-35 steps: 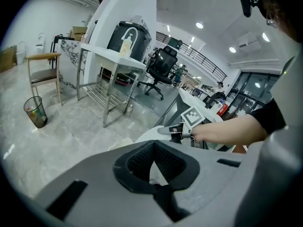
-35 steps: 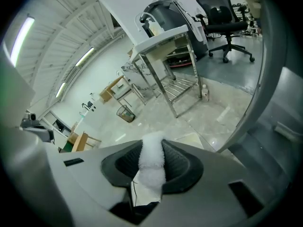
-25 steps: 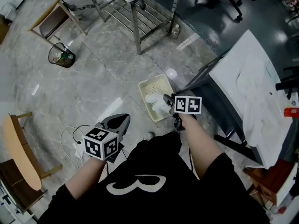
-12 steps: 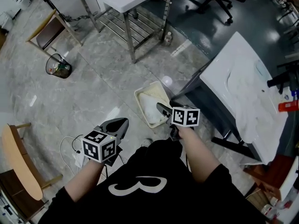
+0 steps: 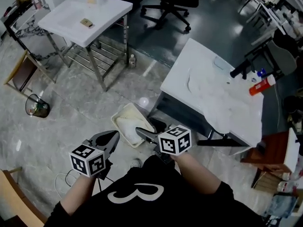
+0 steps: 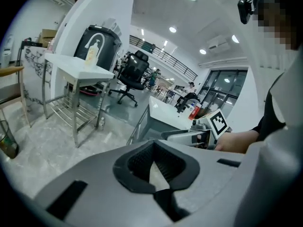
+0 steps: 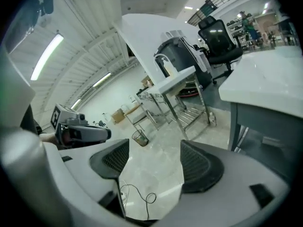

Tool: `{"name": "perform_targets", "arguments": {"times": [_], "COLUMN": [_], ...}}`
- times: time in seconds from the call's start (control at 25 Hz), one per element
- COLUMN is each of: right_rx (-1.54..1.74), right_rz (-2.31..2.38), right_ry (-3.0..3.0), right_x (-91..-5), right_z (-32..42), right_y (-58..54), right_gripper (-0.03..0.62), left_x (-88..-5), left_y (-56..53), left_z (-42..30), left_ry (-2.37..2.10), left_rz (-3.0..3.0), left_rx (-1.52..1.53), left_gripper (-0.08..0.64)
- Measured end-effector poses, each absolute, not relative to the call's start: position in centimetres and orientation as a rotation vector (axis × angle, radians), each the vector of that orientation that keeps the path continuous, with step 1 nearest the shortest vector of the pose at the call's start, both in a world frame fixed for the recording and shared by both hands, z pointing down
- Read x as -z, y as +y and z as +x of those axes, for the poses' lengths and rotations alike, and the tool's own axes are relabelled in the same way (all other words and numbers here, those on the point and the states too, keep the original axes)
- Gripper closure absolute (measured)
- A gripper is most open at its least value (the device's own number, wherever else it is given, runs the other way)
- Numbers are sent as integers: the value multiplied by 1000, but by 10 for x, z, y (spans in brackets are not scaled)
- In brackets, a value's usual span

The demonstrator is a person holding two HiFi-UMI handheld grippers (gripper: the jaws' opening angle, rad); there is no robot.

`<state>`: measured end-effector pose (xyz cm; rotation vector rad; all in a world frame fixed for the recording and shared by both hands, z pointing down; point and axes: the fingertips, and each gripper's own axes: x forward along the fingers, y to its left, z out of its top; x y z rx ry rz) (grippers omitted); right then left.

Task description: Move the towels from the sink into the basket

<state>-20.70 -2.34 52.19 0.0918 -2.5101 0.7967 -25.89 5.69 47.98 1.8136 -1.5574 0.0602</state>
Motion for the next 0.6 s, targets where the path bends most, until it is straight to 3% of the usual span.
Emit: {"name": "perform_targets", "arguments": {"times": [0.6], "right_rx": [-673], "right_rz": [435], "right_ry": [-2733], "right_x": [-402], "right_z": [-94], "right_y": [-117], "right_gripper": [276], "left_x": [-401], "left_y": [-53], "left_z": [-164], "left_ry": [-1316], "left_rz": [2141], "left_rx": [-56], "left_gripper": [554]}}
